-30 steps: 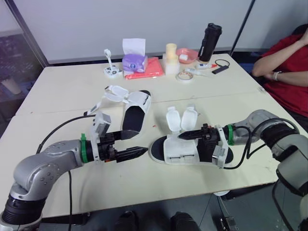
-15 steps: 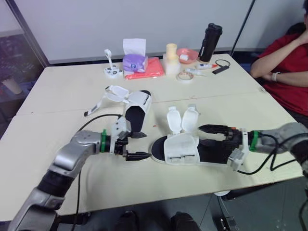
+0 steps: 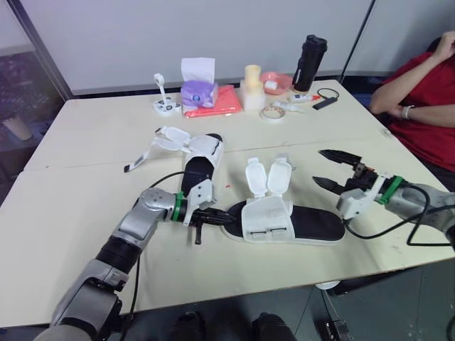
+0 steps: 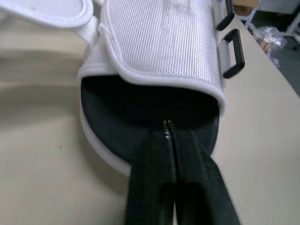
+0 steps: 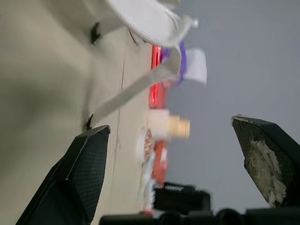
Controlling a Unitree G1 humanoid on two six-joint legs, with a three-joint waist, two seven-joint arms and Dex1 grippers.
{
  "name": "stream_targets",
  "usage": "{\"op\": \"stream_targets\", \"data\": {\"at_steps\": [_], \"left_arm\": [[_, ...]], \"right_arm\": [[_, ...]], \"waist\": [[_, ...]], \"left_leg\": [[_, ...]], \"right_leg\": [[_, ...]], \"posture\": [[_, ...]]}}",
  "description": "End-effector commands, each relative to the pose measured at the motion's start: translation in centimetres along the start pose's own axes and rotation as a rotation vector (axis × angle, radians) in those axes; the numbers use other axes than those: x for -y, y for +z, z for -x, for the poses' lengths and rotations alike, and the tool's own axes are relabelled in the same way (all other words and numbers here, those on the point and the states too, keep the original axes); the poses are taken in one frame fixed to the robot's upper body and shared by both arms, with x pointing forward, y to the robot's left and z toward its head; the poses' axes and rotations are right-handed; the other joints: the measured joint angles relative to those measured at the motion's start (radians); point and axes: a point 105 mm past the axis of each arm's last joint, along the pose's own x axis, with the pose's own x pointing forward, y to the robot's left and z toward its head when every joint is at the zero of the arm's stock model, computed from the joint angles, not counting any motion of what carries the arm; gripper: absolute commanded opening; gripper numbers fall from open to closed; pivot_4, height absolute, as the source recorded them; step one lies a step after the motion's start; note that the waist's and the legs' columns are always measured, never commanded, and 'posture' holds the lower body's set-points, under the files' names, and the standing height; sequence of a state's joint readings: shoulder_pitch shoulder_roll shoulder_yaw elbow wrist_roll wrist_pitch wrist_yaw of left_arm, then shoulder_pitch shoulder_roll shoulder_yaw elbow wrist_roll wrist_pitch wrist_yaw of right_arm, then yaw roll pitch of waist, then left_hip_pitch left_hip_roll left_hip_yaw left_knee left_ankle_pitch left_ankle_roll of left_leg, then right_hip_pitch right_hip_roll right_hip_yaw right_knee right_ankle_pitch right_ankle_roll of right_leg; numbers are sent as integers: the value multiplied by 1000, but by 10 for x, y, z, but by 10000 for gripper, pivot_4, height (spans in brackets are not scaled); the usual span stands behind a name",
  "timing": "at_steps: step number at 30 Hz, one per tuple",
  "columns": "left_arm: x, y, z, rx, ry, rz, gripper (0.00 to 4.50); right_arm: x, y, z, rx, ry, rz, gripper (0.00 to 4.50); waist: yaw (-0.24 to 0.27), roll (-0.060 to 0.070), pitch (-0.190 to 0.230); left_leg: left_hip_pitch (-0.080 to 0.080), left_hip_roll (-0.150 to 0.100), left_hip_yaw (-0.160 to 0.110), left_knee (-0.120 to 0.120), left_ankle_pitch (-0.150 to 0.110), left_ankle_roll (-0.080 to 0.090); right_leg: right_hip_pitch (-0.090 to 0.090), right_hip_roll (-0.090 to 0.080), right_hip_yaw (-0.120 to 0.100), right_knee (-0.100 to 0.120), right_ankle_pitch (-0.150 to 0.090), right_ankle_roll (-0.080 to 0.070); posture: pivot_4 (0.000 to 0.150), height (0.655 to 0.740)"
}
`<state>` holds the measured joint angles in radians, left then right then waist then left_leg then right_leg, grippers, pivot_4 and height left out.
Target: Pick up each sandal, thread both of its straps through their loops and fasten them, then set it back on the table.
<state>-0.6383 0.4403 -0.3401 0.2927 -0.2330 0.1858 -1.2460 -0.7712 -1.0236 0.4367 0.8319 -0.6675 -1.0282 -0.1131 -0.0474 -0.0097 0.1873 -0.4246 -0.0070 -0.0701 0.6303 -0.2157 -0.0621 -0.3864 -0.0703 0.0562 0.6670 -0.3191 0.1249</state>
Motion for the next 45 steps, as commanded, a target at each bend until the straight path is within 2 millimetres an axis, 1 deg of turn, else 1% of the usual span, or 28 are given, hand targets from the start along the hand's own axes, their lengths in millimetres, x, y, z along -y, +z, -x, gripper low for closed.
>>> {"op": "stream_targets", "data": {"at_steps": [1, 5, 9, 14, 16, 19, 22, 26, 27, 29, 31, 34, 36, 37, 38, 40, 43, 45], "left_arm": [[8, 7, -8, 5, -56, -31, 173], [14, 8, -14, 8, -75, -31, 173], [18, 8, -17, 10, -74, -23, 173], [24, 8, -18, 20, -74, -4, 173], [24, 7, -18, 19, -68, -1, 173], [24, 7, -18, 19, -59, 3, 0], [23, 6, -18, 22, -47, 8, 0], [23, 6, -18, 23, -37, 11, 0], [23, 6, -17, 24, -35, 11, 0], [22, 6, -17, 25, -30, 13, 0], [20, 5, -16, 27, -22, 16, 0], [19, 5, -16, 31, -18, 20, 0], [20, 5, -17, 32, -21, 22, 0], [21, 5, -17, 33, -22, 23, 0], [21, 5, -17, 34, -23, 24, 0], [21, 5, -17, 37, -23, 29, 0], [21, 5, -16, 42, -15, 41, 0], [21, 4, -15, 43, -8, 46, 0]], "right_arm": [[7, -10, -15, -63, -1, -114, 45000], [0, -9, -38, -89, 27, -214, 45000], [-6, -15, -58, -164, 46, -339, 45000], [-4, -23, -80, -257, 2, -534, 45000], [-3, -29, -83, -304, -13, -549, 45000], [2, -33, -84, -326, -46, -551, 36765], [6, -31, -86, -312, -63, -535, 21887], [9, -26, -87, -276, -81, -519, 786], [9, -25, -87, -268, -83, -506, 282], [16, -24, -86, -252, -114, -444, 282], [28, -19, -86, -215, -154, -288, 282], [46, -1, -87, -105, -207, 109, 282], [65, 19, -86, 19, -317, 355, 282], [73, 32, -83, 95, -373, 446, 282], [80, 44, -79, 170, -430, 506, 282], [85, 62, -71, 287, -488, 566, 282], [84, 85, -54, 423, -533, 595, 282], [83, 95, -45, 468, -547, 588, 282]], "waist": [[-1, 0, 0], [-2, 0, 0], [2, 0, 0], [2, 0, 0], [2, 0, 0], [4, 0, 0], [2, 0, 0], [2, 0, 0], [2, 0, 0], [2, 0, 0], [2, 0, 0], [3, 1, 0], [2, 1, 0], [2, 1, 0], [2, 1, 0], [3, 1, 0], [8, 1, 0], [12, 1, 0]], "left_leg": [[0, 0, 0, 0, 0, 0], [0, 0, 0, 0, 0, 0], [0, 1, 0, 0, 0, 0], [0, 1, -1, 0, 0, -1], [0, 1, -1, 0, 0, 0], [-1, 0, -1, 0, 0, 0], [0, 0, -1, 0, 0, 0], [0, 0, -1, 0, 0, 0], [0, 0, -1, 0, 0, 0], [0, 0, -1, 0, 0, 0], [0, 0, -1, 0, 0, 0], [-1, -1, -1, 0, 0, 0], [-1, -1, -1, 0, 1, -1], [-1, -1, -1, 0, 1, -2], [-1, -1, 0, -1, 1, -2], [-1, -1, -1, -2, 1, -3], [-1, -1, 0, -1, 1, -1], [-1, -1, 0, -1, 1, -1]], "right_leg": [[0, 0, 0, 0, 0, 0], [-1, 0, 0, 0, 0, 0], [-1, 1, 0, 0, 0, 0], [-1, 0, 0, 0, 0, 0], [-1, 0, -1, 1, 0, 0], [-1, 0, -1, 1, 0, 0], [-1, 0, -1, 1, 0, 0], [-1, 0, -1, 1, 0, 0], [-1, 0, -1, 1, 0, 0], [-1, 0, -1, 1, 0, 0], [-1, 0, -1, 1, 0, 0], [-3, 0, 0, 2, 0, 0], [-5, 0, 0, 3, 0, 0], [-6, 0, 0, 4, 0, 0], [-7, 0, 0, 5, 0, 0], [-8, 0, 0, 5, 0, 0], [-7, 0, 0, 5, 0, 0], [-6, 0, 0, 4, 0, 0]], "posture": [[1500, 7400], [1500, 7400], [1500, 7400], [1500, 7400], [1500, 7400], [1500, 7400], [1500, 7400], [1500, 7400], [1500, 7400], [1500, 7400], [1500, 7400], [1500, 7400], [1500, 7400], [1500, 7400], [1500, 7400], [1500, 7400], [1500, 7400], [1500, 7400]]}}
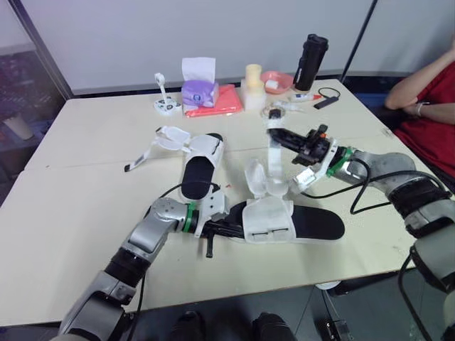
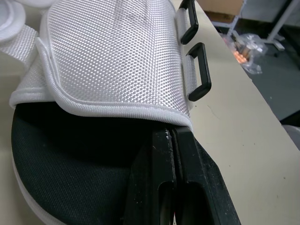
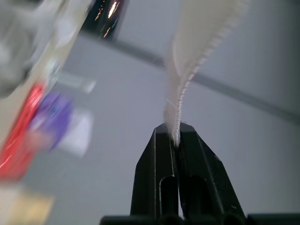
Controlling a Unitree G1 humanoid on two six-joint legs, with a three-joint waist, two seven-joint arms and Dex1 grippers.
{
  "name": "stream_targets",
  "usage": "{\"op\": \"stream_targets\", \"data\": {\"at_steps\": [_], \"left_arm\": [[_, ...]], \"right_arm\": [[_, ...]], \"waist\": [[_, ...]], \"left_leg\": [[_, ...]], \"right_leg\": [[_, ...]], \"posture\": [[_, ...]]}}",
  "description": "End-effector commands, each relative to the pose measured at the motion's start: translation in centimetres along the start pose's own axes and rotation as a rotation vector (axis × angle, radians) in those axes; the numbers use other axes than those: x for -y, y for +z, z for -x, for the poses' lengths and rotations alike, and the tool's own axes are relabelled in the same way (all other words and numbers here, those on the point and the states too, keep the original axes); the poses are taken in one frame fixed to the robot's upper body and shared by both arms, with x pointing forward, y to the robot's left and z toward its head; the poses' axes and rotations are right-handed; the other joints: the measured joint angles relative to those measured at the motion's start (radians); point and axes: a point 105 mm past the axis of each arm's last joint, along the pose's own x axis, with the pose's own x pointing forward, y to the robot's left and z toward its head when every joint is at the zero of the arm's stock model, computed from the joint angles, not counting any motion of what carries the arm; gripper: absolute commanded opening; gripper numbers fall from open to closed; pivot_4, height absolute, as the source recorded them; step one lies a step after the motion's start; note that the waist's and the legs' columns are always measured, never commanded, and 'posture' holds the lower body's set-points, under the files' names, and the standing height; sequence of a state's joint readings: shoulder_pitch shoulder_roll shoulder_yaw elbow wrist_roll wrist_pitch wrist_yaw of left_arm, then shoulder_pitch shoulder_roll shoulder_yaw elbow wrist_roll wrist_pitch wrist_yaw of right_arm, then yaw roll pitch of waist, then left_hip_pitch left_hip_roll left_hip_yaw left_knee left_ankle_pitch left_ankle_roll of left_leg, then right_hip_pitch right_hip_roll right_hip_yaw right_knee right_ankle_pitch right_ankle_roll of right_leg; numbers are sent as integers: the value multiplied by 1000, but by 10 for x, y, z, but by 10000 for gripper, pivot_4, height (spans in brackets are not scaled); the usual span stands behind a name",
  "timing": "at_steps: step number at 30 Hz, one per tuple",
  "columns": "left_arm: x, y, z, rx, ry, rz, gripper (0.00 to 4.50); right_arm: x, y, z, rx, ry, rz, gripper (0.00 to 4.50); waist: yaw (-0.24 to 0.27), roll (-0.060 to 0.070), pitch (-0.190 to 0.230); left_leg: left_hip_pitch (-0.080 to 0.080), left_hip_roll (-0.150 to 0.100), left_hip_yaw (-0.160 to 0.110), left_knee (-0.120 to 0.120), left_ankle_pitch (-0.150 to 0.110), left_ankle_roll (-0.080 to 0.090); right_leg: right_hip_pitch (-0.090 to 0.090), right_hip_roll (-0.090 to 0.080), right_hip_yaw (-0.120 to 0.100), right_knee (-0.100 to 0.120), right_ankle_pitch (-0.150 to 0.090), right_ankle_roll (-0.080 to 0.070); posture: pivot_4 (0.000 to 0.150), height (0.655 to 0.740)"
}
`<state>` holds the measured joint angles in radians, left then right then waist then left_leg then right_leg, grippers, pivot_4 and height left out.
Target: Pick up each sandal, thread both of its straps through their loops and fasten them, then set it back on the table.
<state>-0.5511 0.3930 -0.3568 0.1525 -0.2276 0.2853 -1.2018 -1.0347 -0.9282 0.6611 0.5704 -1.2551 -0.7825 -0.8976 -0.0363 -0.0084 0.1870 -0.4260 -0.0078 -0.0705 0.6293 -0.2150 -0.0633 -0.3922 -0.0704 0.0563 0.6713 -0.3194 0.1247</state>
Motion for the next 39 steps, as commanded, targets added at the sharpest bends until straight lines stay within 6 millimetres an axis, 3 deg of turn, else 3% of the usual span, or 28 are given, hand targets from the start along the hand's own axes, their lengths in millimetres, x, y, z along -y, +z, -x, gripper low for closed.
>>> {"op": "stream_targets", "data": {"at_steps": [1, 5, 8, 13, 24, 27, 31, 33, 37, 39], "left_arm": [[-1, 3, 5, 16, 24, 1, 0], [0, 2, 7, 23, 31, 23, 0], [1, 3, 8, 32, 30, 43, 0], [-1, 4, 5, 35, 12, 55, 0], [-2, 1, 4, 33, -11, 86, 0], [-2, 1, 3, 38, -9, 91, 0], [-1, 2, 3, 51, -8, 99, 0], [0, 2, 3, 51, -9, 100, 0], [2, 2, 5, 50, -6, 97, 0], [1, 2, 7, 51, 2, 97, 0]], "right_arm": [[21, 14, 5, 61, -72, 0, 282], [37, 27, 17, 52, -93, -21, 282], [45, 35, 25, 37, -80, -44, 8665], [54, 63, 37, 77, -40, -95, 31784], [71, 153, 65, 152, 37, -373, 31784], [59, 143, 74, 52, 98, -380, 31784], [20, 84, 106, -387, 223, -572, 31784], [11, 77, 114, -511, 243, -781, 31784], [10, 66, 113, -624, 225, -1220, 31784], [17, 39, 110, -730, 103, -1459, 31784]], "waist": [[0, 0, 0], [-5, 0, 0], [-7, 0, 0], [-4, 1, -1], [-1, 0, -1], [-2, 0, -2], [-4, -1, -1], [-1, -2, -1], [-2, -1, -1], [-3, -1, -1]], "left_leg": [[0, 0, 0, 0, 0, 0], [0, 0, 0, 0, 0, 0], [0, 0, 1, 0, 0, 0], [1, 1, 0, 0, 0, 1], [2, 1, 0, 2, -1, 1], [3, 1, 0, 2, -1, 1], [15, 1, 0, 1, -1, 2], [21, 1, -1, 1, -3, 6], [21, 2, -2, 1, -4, 7], [20, 2, -3, 1, -4, 8]], "right_leg": [[0, 0, 0, 0, 0, 0], [0, 0, 0, 0, 0, 0], [0, 0, 0, 0, 0, 0], [2, 0, 0, 0, 0, 0], [4, 0, 0, 0, 0, 0], [6, 1, 0, 0, 0, 0], [19, 0, -1, -5, 0, 0], [29, 0, -2, -8, 0, 0], [30, 0, -3, -10, 0, 0], [30, 0, -3, -10, 0, 0]], "posture": [[1500, 7400], [1500, 7400], [1500, 7400], [1500, 7400], [1500, 7400], [1500, 7400], [1500, 7400], [1500, 7400], [1500, 7400], [1500, 7400]]}}
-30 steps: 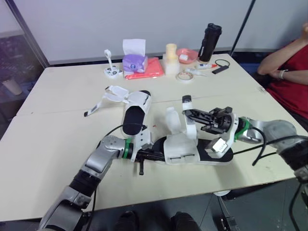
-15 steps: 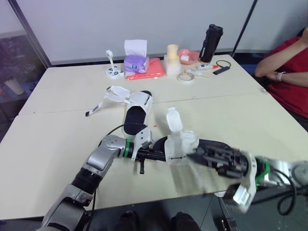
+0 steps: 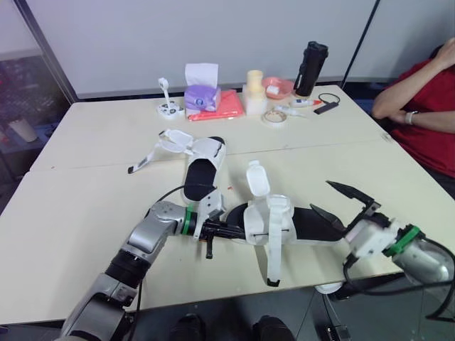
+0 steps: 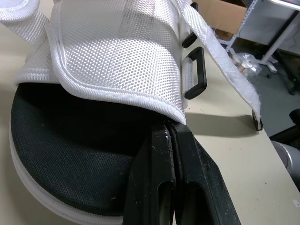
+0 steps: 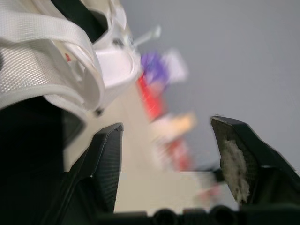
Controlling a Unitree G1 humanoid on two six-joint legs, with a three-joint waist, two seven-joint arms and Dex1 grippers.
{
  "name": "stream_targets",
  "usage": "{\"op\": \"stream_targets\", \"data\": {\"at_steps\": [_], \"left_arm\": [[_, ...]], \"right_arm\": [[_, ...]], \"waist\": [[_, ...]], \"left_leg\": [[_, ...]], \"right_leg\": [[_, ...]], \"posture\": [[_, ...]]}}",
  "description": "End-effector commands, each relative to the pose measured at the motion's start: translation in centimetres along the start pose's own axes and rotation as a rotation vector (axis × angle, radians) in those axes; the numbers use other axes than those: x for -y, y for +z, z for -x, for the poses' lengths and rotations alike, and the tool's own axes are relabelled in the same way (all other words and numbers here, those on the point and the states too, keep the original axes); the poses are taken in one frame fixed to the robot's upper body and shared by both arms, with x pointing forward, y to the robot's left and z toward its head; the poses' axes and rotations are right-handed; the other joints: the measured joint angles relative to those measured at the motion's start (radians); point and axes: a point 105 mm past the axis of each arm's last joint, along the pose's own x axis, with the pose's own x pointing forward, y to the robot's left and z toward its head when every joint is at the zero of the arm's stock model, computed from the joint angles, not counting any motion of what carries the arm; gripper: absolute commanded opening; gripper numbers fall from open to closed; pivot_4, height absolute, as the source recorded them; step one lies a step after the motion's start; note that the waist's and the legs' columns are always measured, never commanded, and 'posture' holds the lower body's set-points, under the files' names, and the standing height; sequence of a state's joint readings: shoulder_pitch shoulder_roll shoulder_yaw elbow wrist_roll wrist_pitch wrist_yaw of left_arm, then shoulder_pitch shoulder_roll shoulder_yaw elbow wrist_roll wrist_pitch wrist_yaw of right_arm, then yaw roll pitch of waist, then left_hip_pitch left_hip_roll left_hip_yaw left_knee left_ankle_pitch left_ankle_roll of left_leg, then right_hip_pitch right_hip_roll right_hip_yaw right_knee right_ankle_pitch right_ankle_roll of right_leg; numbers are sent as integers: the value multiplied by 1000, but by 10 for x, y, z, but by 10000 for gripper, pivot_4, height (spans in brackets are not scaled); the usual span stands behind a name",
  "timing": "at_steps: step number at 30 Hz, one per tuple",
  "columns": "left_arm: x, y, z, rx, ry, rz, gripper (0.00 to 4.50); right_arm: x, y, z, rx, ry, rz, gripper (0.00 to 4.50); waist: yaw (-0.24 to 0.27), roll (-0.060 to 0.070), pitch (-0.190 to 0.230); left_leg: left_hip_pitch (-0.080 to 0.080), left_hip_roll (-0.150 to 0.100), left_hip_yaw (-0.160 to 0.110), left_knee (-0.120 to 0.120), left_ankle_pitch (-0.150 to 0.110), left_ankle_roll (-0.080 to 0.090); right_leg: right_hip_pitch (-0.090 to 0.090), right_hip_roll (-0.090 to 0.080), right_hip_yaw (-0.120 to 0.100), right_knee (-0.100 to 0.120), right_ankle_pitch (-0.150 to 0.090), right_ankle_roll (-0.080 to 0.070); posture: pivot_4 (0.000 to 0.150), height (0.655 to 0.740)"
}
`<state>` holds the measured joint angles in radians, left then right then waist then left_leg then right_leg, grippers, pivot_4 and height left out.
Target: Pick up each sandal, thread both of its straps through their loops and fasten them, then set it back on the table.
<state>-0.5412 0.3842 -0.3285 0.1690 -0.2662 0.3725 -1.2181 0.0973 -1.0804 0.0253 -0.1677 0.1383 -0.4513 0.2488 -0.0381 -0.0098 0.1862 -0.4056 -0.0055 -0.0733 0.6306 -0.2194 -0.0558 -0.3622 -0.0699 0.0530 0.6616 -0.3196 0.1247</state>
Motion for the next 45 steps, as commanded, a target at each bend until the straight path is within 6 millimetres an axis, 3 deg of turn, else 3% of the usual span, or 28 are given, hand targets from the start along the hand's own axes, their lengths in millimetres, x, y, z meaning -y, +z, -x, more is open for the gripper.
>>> {"op": "stream_targets", "data": {"at_steps": [1, 5, 7, 10, 14, 19, 25, 30, 34, 45], "left_arm": [[2, 8, 4, 31, 8, -22, 0], [5, 6, 4, 28, 12, -23, 0], [6, 6, 2, 29, 13, -24, 0], [8, 7, 0, 34, 14, -26, 0], [12, 7, -5, 41, 25, -36, 0], [10, 2, -10, 17, 62, -61, 0], [-2, 11, -11, 43, 123, -72, 0], [-7, 20, -3, 53, 131, -77, 0], [-14, 13, -2, 6, 145, -96, 0], [6, 9, -35, 13, -11, -82, 0]], "right_arm": [[45, 17, -12, 33, -57, -447, 31784], [61, 46, -20, 127, 60, -916, 31784], [45, 61, -15, 131, 236, -1105, 31784], [6, 71, -2, 44, 485, -1215, 31784], [-38, 64, 16, -94, 647, -1328, 31784], [-65, 40, 30, -199, 672, -1385, 31784], [-77, 24, 41, -250, 682, -1396, 31784], [-86, 22, 43, -256, 696, -1401, 31784], [-92, 28, 43, -242, 718, -1438, 31784], [-93, 32, 33, -202, 710, -1505, 31784]], "waist": [[-3, 0, 0], [1, 0, 0], [13, 0, 0], [36, 0, 0], [48, 0, 0], [50, 0, 0], [49, 0, 0], [48, 0, 0], [48, 0, 0], [49, 0, 0]], "left_leg": [[0, 1, 0, 0, 0, 0], [0, 1, -5, 1, 0, 0], [-1, 2, -5, 0, 0, 0], [-3, 2, -6, 0, 0, 0], [-4, 1, -4, 1, 0, 1], [-4, 0, -4, 2, 0, 1], [-4, 0, -4, 2, 0, 0], [-4, 0, -4, 1, 0, 0], [-4, 1, -5, 1, 0, 0], [-4, 1, -5, 1, 0, 0]], "right_leg": [[0, 0, 0, 0, 0, 0], [0, 0, -1, 0, 0, 0], [0, 0, -2, 0, 0, 0], [0, 1, -4, -3, 0, 0], [0, 0, -3, -4, 0, 0], [0, 1, -3, -4, 0, 0], [0, 1, -3, -4, 0, 0], [0, 2, -3, -4, 0, 0], [0, 3, -3, -4, 0, 0], [0, 3, -3, -5, 0, 0]], "posture": [[1500, 7400], [1500, 7400], [1500, 7400], [1500, 7400], [1500, 7400], [1500, 7400], [1500, 7400], [1500, 7400], [1500, 7400], [1500, 7400]]}}
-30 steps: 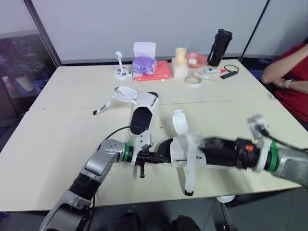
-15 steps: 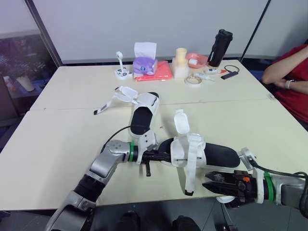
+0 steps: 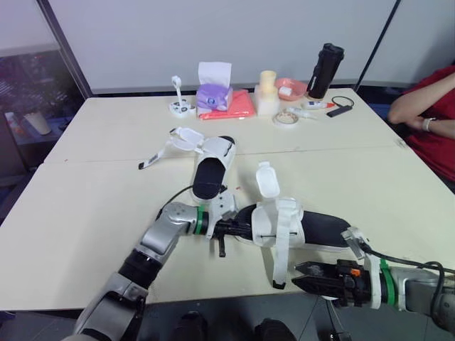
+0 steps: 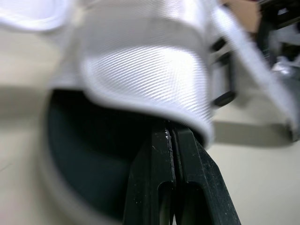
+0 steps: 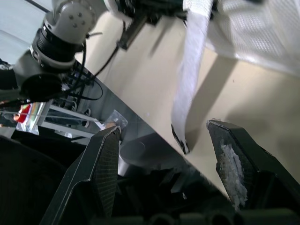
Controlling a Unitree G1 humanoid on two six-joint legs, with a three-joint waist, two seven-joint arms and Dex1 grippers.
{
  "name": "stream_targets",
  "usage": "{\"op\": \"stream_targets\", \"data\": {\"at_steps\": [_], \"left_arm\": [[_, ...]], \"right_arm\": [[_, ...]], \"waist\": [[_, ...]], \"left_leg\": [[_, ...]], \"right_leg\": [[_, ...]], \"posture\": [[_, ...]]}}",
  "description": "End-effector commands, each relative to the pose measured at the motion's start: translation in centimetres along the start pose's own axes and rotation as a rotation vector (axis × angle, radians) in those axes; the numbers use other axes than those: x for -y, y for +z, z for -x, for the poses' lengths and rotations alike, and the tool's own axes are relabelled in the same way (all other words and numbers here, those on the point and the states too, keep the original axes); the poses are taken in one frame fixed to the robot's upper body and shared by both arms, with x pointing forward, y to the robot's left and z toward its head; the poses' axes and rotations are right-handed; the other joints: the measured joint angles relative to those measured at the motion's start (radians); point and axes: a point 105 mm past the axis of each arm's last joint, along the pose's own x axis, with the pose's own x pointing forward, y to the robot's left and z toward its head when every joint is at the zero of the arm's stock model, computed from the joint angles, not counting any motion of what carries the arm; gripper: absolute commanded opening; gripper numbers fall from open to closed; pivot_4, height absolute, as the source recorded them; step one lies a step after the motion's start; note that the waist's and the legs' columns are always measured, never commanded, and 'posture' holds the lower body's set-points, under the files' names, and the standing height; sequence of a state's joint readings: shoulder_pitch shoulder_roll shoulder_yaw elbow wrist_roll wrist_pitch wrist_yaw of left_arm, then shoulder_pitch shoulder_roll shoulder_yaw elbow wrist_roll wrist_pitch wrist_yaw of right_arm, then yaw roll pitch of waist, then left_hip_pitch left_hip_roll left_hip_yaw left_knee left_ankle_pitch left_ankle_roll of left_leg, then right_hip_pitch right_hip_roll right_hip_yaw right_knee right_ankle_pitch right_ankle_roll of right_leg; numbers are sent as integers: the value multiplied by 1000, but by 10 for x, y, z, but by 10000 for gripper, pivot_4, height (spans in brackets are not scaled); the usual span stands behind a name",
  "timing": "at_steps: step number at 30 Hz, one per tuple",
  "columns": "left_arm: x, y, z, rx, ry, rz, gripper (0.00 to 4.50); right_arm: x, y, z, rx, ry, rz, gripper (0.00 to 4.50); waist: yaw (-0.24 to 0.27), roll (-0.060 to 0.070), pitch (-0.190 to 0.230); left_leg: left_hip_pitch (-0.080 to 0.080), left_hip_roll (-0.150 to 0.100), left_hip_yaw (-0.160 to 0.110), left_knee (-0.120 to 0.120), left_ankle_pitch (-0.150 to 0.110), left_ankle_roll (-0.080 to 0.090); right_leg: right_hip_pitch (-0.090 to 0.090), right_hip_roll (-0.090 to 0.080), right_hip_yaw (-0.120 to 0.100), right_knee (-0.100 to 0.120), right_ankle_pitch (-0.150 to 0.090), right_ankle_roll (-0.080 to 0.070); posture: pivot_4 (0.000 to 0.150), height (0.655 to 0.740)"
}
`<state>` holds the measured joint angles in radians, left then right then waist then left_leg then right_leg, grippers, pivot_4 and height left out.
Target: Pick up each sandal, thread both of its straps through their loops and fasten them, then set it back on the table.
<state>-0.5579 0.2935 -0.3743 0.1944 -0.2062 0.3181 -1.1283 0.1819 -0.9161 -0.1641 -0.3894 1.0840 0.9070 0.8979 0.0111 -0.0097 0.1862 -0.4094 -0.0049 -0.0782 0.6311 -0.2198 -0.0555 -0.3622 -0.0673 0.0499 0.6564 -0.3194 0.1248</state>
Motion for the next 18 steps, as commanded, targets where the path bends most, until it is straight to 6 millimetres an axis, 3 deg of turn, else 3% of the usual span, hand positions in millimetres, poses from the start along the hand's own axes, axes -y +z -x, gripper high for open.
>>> {"op": "stream_targets", "data": {"at_steps": [1, 8, 11, 15, 16, 18], "left_arm": [[8, 2, -7, 0, -40, -21, 0], [10, -7, -12, -41, -42, -29, 0], [9, -11, -12, -57, -33, -39, 0], [7, -11, -12, -56, -20, -41, 0], [7, -11, -11, -56, -18, -42, 0], [6, -11, -10, -55, -12, -44, 0]], "right_arm": [[-4, 9, -5, 34, 35, 5, 31784], [-2, 9, -24, 19, 75, -11, 31784], [-1, 8, -30, 9, 85, -11, 23399], [2, 4, -36, -13, 86, -1, 3313], [3, 3, -37, -18, 86, 4, 321], [4, 3, -37, -24, 84, 10, 321]], "waist": [[0, 0, 0], [2, 0, 0], [3, 0, 0], [3, 0, 0], [2, 0, 0], [3, 0, 0]], "left_leg": [[0, 0, 0, 0, 0, 0], [0, 0, 0, 0, 0, 0], [0, 0, 0, 0, 0, 0], [0, 0, 0, 0, 0, 0], [0, 0, -1, 0, 0, 0], [0, 0, 0, 0, 0, 0]], "right_leg": [[0, 0, 0, 0, 0, 0], [0, 0, 0, 0, 0, 0], [0, 0, 0, -1, 0, 0], [1, 0, 0, -1, 0, 0], [1, 0, 0, -1, 0, 0], [1, 0, 0, -1, 0, 0]], "posture": [[1500, 7400], [1500, 7400], [1500, 7400], [1500, 7400], [1500, 7400], [1500, 7400]]}}
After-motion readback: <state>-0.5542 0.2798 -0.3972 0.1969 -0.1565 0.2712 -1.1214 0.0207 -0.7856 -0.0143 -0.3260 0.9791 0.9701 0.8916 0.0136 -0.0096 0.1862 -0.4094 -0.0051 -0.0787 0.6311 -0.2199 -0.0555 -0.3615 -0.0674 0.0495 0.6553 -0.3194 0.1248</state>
